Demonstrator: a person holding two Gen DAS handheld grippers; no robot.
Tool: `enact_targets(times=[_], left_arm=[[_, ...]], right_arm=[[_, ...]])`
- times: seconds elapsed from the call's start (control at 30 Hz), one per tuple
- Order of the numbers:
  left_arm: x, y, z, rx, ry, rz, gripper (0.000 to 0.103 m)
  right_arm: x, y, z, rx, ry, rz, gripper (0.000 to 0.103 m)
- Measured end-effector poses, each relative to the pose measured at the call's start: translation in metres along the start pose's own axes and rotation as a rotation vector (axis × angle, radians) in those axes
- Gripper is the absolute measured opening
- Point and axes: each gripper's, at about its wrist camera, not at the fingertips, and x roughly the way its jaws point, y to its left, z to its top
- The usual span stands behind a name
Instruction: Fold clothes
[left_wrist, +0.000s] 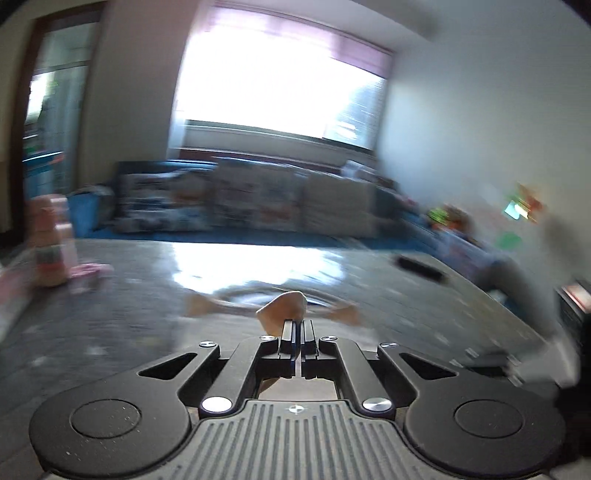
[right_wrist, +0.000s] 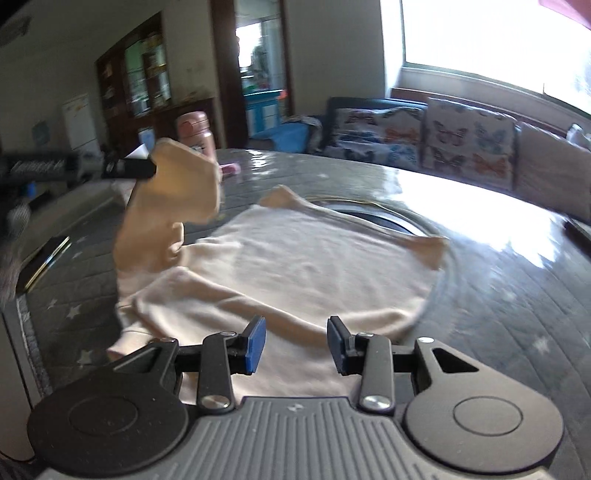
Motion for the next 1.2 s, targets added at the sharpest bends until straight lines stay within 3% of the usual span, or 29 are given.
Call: enact_targets(times=[0.2, 0.27, 0.37, 0.47, 0.67, 0.8, 0.87, 1.0, 1.2], left_arm=[[0.03, -0.026, -0.024, 0.07, 0.145, -0.121, 0.006], [0.033, -0.027, -0.031, 0.096, 0.175, -0.128, 0.015], [0.027, -0.012, -0.035, 0.089, 0.171, -0.092, 0.028], [0.02, 0.007, -0.037, 0.074, 0.164, -0.043, 0.029], [0.003, 0.064, -0.042, 0.008, 0.152, 0.126, 0.032], [-0.013, 0.091, -0.051, -0.028, 0.152, 0.188, 0.035], [-0.018, 0.1, -0.055, -0.04, 0.156, 0.201, 0.039], [-0.022, 0.105, -0.064, -0.036, 0.171, 0.197, 0.043], [-0.023, 0.099, -0.075, 0.002, 0.202, 0.157, 0.044]], right_arm=[[-0.007, -0.02, -0.013, 0.065, 0.012, -0.022, 0.037], [-0.008, -0.024, -0.015, 0.081, 0.013, -0.023, 0.037], [-0.008, -0.026, -0.014, 0.098, 0.013, -0.012, 0.037], [-0.004, -0.023, -0.012, 0.103, 0.02, 0.009, 0.037], [0.024, -0.003, -0.012, 0.082, 0.074, 0.048, 0.037], [0.036, 0.003, -0.015, 0.083, 0.106, 0.038, 0.035], [0.04, 0.005, -0.016, 0.083, 0.114, 0.035, 0.031], [0.04, 0.007, -0.013, 0.076, 0.112, 0.008, 0.008], [0.019, 0.01, 0.003, 0.048, 0.056, -0.021, 0.005]])
